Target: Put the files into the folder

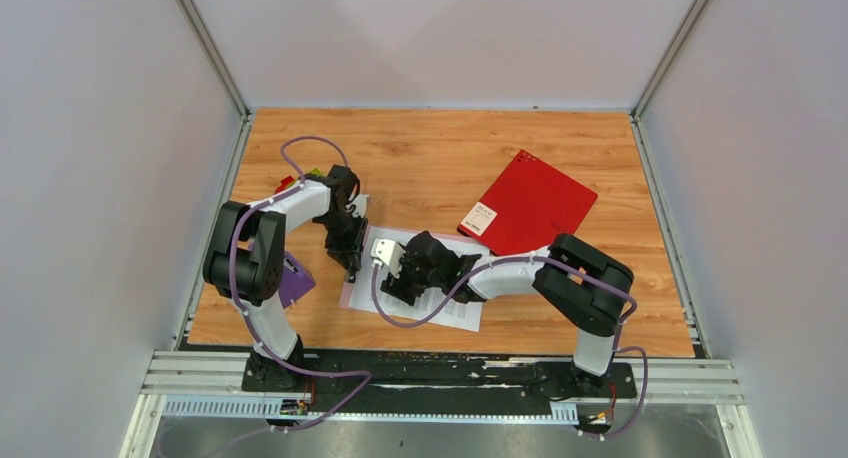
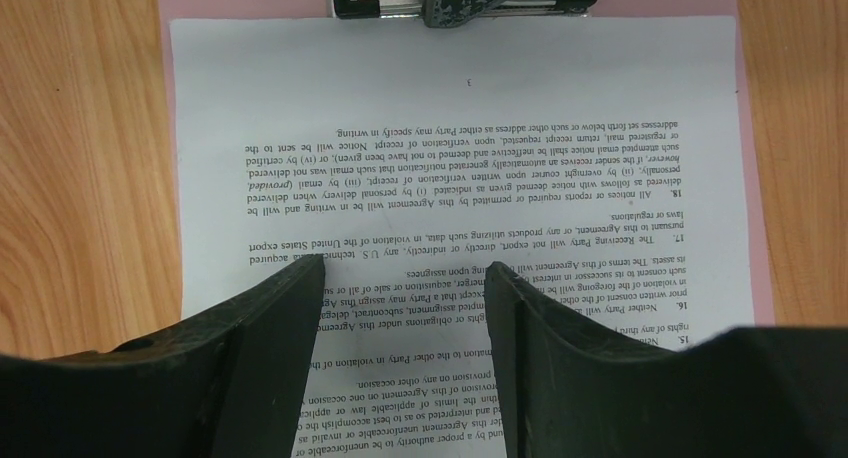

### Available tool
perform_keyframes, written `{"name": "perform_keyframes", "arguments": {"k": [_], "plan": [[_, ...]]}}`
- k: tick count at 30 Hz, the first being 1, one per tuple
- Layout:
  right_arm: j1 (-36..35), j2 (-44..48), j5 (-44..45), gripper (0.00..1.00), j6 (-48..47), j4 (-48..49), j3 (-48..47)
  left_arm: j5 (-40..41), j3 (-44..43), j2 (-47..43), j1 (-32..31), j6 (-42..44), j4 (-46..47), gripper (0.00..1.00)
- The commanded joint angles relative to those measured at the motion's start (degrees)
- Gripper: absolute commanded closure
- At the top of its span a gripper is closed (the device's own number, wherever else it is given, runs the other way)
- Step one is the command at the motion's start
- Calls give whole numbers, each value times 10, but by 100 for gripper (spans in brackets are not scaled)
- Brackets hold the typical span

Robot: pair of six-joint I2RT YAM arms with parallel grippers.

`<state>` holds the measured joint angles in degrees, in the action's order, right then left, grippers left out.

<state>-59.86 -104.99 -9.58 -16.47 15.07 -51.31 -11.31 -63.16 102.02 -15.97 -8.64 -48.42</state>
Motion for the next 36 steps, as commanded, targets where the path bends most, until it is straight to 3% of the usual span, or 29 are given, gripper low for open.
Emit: {"name": "perform_keyframes", "arguments": {"k": [1, 13, 26, 30, 36], "plan": [[4, -7, -11, 40, -23, -23, -20, -23, 8, -18, 2, -1, 20, 100], [19, -19, -76, 41, -117, -48, -31, -67, 8, -17, 3, 10, 35, 100], [20, -43, -118, 42, -194, -86, -68, -51, 5, -12, 3, 16, 25, 100], [21, -29, -100, 41, -158, -103, -82, -45, 3, -9, 3, 17, 23, 100], [31, 36, -63, 36, -16, -53, -61, -43, 4, -8, 3, 17, 25, 100]]}}
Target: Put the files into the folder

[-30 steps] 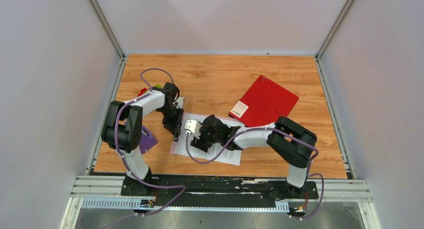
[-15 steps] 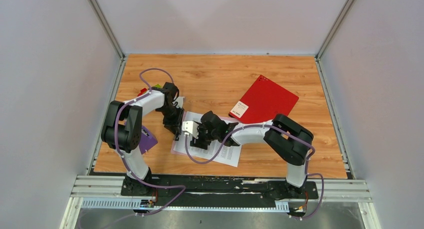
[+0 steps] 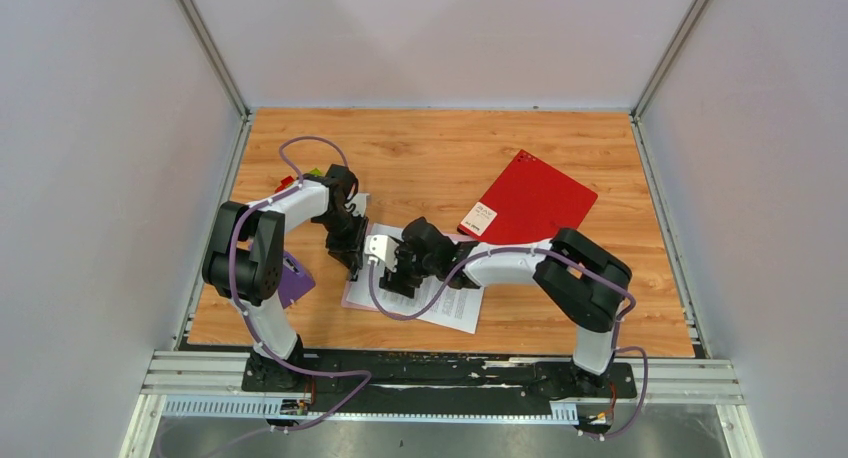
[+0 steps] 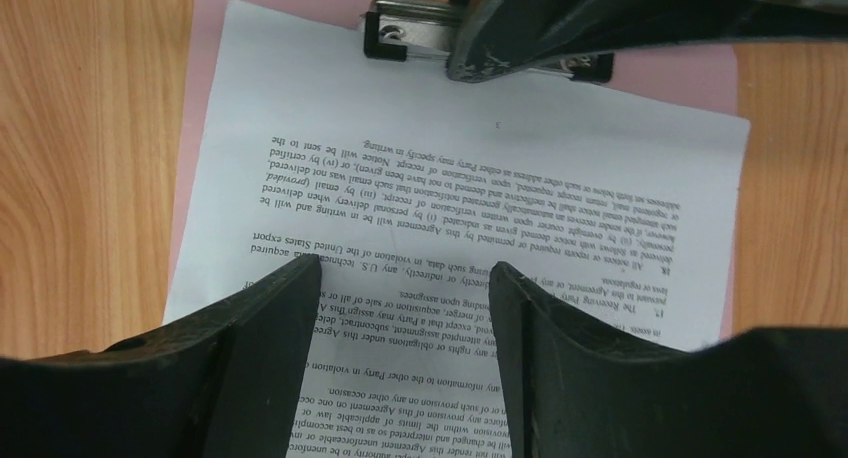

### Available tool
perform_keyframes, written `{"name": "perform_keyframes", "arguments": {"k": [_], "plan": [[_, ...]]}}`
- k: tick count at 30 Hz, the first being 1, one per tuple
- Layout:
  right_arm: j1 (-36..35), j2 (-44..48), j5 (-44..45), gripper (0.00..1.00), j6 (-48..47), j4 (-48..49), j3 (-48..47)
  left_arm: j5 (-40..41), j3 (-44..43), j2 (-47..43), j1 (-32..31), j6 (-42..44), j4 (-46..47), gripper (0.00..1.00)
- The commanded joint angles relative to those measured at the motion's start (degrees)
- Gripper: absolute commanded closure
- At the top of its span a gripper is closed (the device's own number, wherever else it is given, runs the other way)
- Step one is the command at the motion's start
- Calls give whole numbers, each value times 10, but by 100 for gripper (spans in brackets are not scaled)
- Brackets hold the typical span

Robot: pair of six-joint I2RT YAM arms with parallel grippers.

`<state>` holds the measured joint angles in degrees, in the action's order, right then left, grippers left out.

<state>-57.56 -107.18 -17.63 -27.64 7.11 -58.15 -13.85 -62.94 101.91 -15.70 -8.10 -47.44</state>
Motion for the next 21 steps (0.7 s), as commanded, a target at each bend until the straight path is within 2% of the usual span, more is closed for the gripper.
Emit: {"name": "perform_keyframes", "arguments": {"k": [1, 4, 6, 7, 14, 21], "plan": [[9, 68, 17, 34, 116, 39, 17, -17, 2, -7, 1, 12, 15, 100], [14, 87, 19, 29, 133, 44, 21, -14, 3, -8, 1, 11, 15, 100], [22, 87, 23, 20, 134, 31, 14, -13, 3, -8, 1, 11, 14, 100], [27, 82, 22, 19, 135, 19, 8, -12, 3, -8, 1, 11, 14, 100], [49, 46, 20, 19, 141, -8, -11, -8, 4, -9, 1, 11, 16, 100], [58, -5, 5, 19, 106, -18, -34, -15, 2, -14, 1, 15, 16, 100]]}}
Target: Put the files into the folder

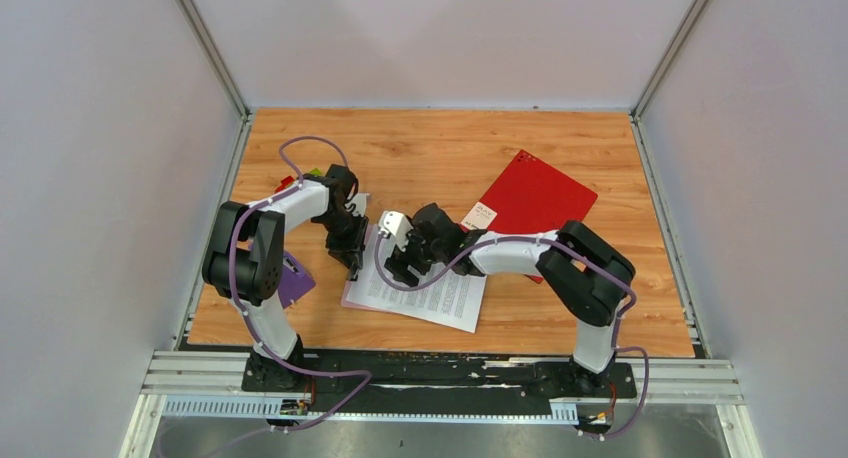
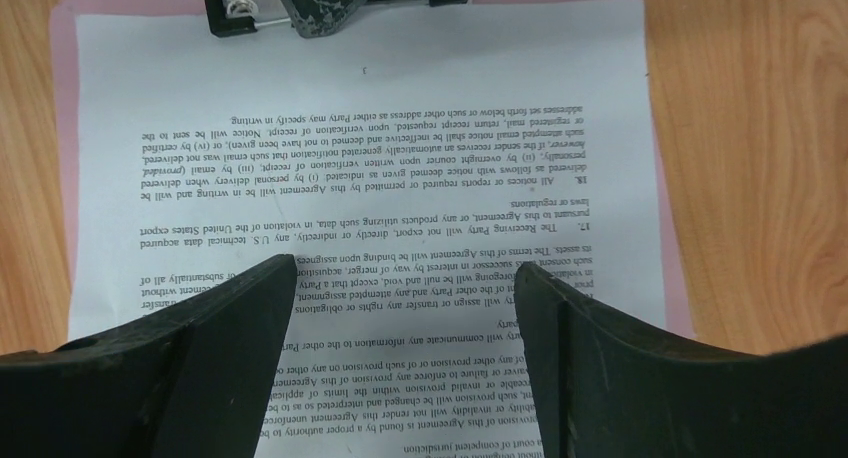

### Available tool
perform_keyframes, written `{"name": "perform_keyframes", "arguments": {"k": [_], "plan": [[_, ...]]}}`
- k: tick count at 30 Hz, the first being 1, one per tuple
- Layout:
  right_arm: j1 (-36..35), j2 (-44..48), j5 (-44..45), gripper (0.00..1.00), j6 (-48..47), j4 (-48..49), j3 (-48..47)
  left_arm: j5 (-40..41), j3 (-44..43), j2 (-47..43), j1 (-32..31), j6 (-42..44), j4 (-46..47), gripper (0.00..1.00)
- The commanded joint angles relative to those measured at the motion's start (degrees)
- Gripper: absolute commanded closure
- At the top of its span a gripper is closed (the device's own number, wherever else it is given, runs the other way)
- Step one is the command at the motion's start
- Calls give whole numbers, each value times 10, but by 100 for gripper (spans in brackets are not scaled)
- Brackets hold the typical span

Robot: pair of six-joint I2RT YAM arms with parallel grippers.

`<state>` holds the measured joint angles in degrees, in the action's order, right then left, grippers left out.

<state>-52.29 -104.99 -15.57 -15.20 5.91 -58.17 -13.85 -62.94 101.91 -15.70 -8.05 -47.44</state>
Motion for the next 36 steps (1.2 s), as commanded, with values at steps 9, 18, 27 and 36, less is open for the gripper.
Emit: {"name": "perform_keyframes", "arguments": {"k": [9, 18, 27, 36], "plan": [[7, -60, -59, 21, -99, -29, -55, -7, 4, -22, 1, 16, 9, 100], [5, -70, -92, 24, -150, -34, -60, -5, 9, -24, 1, 16, 14, 100], [5, -99, -124, 27, -180, -47, -88, -11, 7, -23, 1, 16, 16, 100], [13, -85, -119, 27, -231, -27, -68, -3, 7, -22, 1, 17, 13, 100]]}}
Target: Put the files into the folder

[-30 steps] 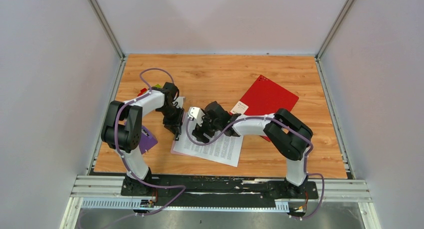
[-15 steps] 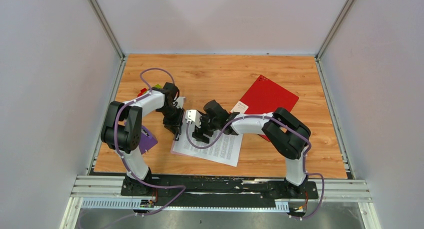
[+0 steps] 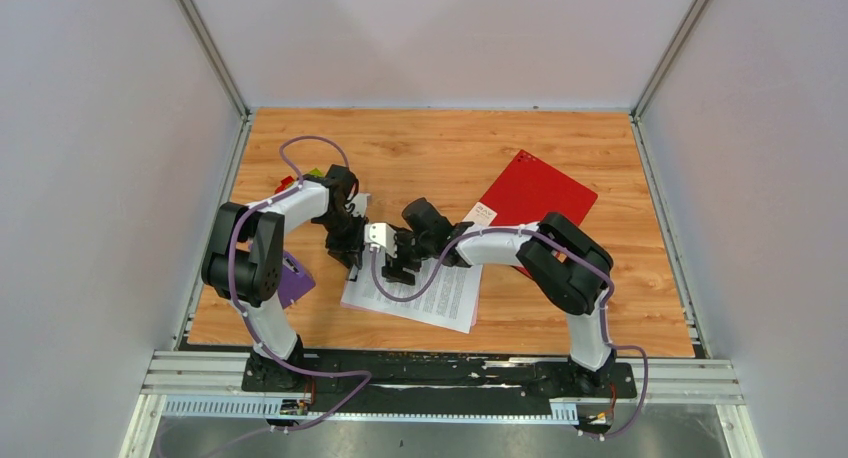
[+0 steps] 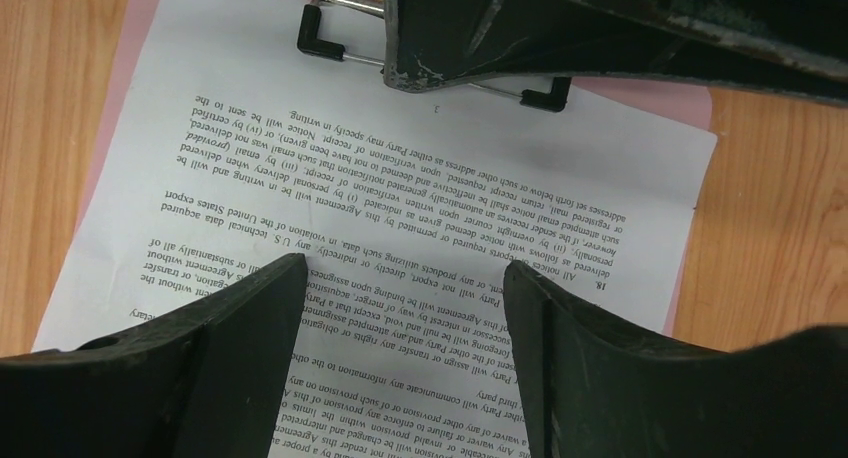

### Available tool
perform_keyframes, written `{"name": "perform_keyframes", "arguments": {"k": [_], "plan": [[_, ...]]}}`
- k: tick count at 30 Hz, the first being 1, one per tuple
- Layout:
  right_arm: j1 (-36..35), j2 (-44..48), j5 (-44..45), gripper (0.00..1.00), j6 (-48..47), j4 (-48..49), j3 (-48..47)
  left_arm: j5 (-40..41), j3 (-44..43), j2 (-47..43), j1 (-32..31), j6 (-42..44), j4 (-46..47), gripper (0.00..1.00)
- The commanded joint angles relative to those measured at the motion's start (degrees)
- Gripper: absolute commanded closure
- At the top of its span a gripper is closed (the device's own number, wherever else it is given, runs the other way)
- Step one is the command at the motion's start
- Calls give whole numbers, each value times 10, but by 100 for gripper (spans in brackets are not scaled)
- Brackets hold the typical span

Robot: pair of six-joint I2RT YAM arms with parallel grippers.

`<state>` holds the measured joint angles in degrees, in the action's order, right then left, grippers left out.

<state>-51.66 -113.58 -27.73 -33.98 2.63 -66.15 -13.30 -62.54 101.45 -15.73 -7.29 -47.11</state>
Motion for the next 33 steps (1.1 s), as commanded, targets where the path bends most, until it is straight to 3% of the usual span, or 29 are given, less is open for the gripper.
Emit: {"name": "perform_keyframes", "arguments": {"k": [1, 5, 7, 12, 19, 21, 23, 27, 33], "plan": [[14, 2, -10, 28, -42, -2, 7, -7, 5, -17, 1, 10, 10, 100], [19, 19, -8, 26, 0, -18, -9, -3, 6, -16, 1, 8, 10, 100], [20, 35, 8, 25, 66, -49, -29, 0, 6, -16, 1, 5, 12, 100], [15, 97, 64, 25, 262, -1, 4, 6, 8, -13, 1, 3, 12, 100], [-8, 137, 211, 26, 464, -93, 15, 4, 7, -16, 1, 1, 12, 100], [-15, 137, 291, 26, 511, -137, 17, 4, 7, -18, 1, 1, 12, 100], [-23, 135, 351, 25, 541, -156, 27, 4, 8, -19, 1, 2, 13, 100], [-27, 123, 381, 23, 580, -146, 45, 6, 9, -18, 1, 2, 13, 100], [-36, 75, 401, 25, 536, -124, 34, 4, 7, -17, 1, 3, 13, 100]]}}
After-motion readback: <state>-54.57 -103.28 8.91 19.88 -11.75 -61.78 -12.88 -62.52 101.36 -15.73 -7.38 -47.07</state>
